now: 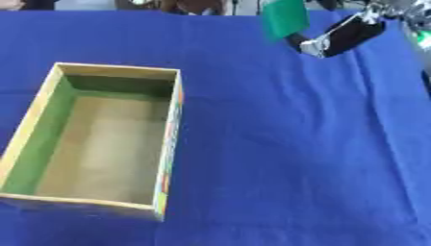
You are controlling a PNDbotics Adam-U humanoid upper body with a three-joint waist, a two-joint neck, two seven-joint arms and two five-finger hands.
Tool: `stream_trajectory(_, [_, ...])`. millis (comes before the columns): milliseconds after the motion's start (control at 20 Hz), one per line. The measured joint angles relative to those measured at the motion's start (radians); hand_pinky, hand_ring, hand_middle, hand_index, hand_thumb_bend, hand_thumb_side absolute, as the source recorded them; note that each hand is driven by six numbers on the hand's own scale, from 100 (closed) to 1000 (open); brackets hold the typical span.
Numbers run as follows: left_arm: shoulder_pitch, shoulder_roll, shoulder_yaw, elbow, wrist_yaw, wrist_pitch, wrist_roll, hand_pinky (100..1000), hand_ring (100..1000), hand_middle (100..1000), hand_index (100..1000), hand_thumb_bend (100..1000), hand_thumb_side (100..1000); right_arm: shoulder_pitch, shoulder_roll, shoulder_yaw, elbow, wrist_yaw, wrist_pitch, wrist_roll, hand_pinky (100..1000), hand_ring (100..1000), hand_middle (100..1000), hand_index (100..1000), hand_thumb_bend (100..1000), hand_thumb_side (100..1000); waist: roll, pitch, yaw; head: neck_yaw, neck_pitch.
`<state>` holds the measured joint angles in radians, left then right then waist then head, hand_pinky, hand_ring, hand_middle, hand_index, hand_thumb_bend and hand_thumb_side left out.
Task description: Pick up objects on the table and place them in the box.
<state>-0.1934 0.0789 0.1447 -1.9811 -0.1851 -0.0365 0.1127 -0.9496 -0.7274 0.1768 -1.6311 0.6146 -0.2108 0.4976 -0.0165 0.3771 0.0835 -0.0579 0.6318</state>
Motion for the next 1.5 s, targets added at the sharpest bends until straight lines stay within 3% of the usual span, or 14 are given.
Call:
stream_trajectory(450, [-0.001, 0.000, -0.014, 0.000, 0.004, 0.001, -0.016, 100, 367, 489, 477, 100, 915, -0.122, 0.178, 0.069, 0.007, -0.024, -0.007, 0.055, 665, 609, 202, 195, 100, 193, -0.009, -0.003, 0.032, -0.026, 0.000])
stream_trajectory(900, [-0.010, 0.000, -0.036, 0.006, 0.013, -0.002, -0.041, 100, 367, 490, 476, 100, 920, -0.141, 0.380, 0.158, 0.109, 0.067, -0.035, 0.088, 669, 598, 194, 197, 100, 190, -0.017, -0.003, 0.081, -0.061, -0.011])
stream_trajectory(1500, [-0.019, -0.001, -0.063, 0.012, 0.019, -0.004, -0.079, 100, 368, 491, 476, 100, 923, -0.134, 0.481, 0.259, 0.247, 0.141, -0.088, 0.177, 657, 604, 207, 206, 100, 205, -0.026, 0.005, 0.118, -0.087, -0.019])
